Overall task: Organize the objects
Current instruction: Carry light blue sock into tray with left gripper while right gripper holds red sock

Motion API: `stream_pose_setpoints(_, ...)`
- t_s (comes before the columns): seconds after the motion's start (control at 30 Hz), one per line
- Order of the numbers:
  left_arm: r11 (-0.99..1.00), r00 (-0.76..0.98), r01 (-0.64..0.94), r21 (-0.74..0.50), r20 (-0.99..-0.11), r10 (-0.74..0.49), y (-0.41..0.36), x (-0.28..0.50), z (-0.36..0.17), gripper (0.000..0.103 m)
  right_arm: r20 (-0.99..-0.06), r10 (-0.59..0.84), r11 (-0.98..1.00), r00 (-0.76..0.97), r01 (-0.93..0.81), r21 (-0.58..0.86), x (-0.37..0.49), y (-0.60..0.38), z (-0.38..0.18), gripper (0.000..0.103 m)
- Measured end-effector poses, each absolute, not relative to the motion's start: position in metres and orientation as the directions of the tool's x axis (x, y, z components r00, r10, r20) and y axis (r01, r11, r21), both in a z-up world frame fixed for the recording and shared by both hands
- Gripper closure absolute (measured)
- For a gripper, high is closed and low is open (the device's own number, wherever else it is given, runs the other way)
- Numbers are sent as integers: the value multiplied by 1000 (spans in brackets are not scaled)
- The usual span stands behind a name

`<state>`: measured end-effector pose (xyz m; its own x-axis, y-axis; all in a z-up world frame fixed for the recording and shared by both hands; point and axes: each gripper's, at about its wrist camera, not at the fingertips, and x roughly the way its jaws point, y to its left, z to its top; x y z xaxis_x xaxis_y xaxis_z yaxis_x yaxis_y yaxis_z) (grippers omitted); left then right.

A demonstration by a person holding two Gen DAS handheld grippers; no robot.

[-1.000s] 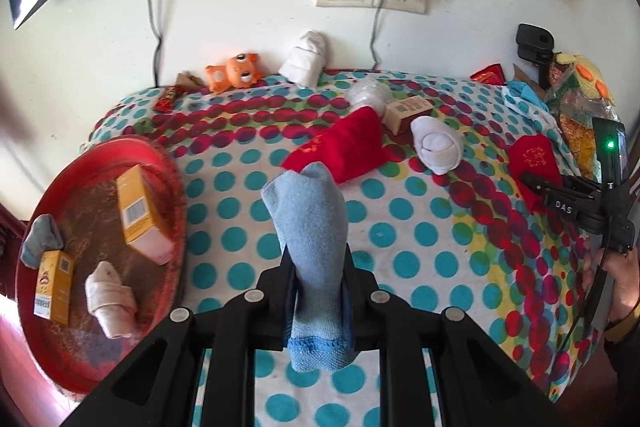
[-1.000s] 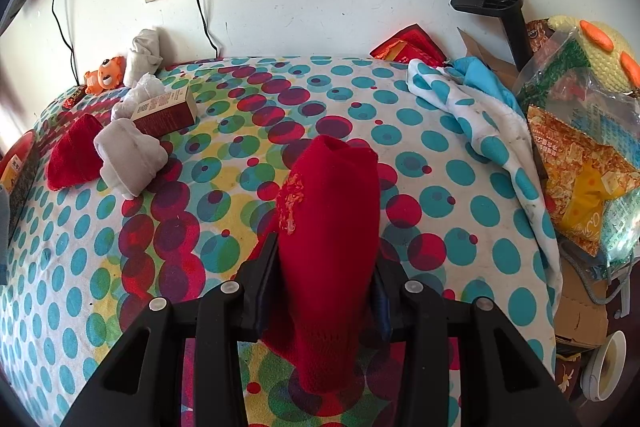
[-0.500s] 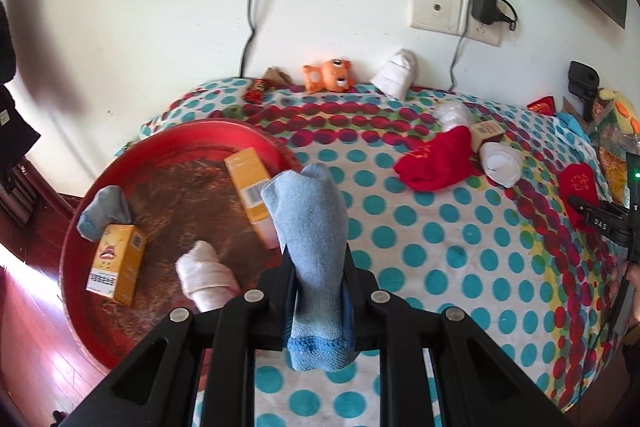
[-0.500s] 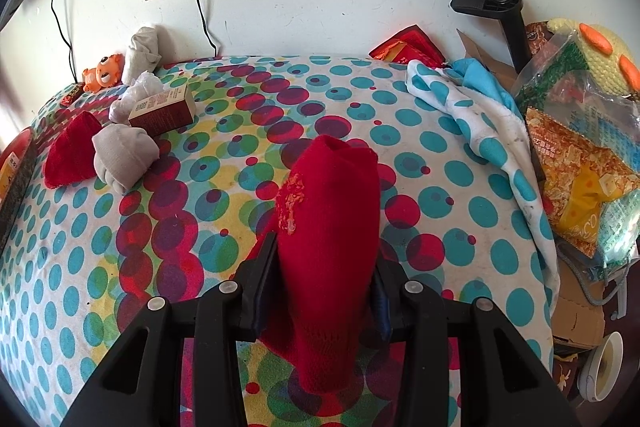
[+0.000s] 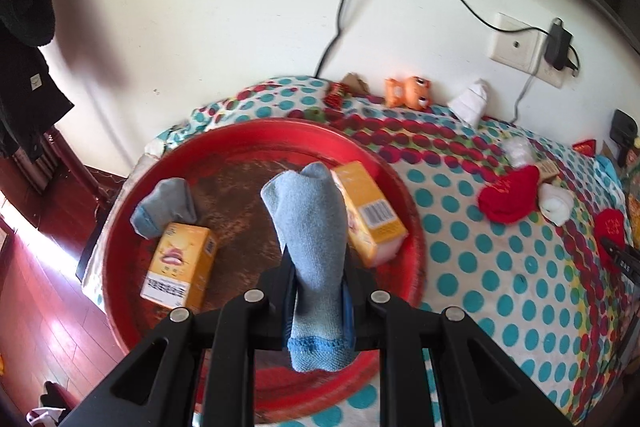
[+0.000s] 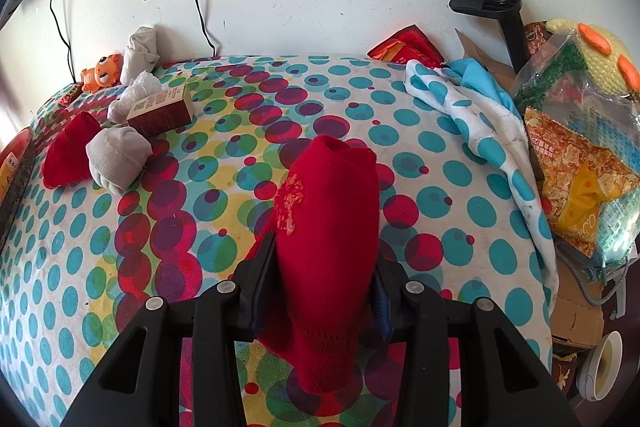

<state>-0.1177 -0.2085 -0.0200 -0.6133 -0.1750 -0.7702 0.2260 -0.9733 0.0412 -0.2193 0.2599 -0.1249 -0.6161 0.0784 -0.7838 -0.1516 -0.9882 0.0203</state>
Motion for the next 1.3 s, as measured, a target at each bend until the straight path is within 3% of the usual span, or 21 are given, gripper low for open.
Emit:
stream_pose_setpoints(0.5,-942,-527,329,65,-815,-240,-303,-181,-37,84,-784,85,-987,-615,-162,19,-220,258,-126,64)
stream_pose_setpoints(1.1,-931,-460,348,110,-845,-272,-338,-230,-77,81,-785,96,-984,-612,-175,17,-221,259,-127,62)
stream_pose_setpoints(1.2,-930,-458,348,115,-845,-276,-340,-227,-82,76,-785,97,-984,-612,-175,15,-221,257,-127,61)
stream_pose_setpoints(1.27,-930,-461,351,111,-844,-275,-341,-223,-83,61,-784,99,-984,-612,-178,15,-221,257,-128,61)
stream_pose_setpoints(1.3,-931,-468,349,103,-842,-268,-341,-221,-82,60,-785,99,-984,-612,-178,15,-221,258,-128,61)
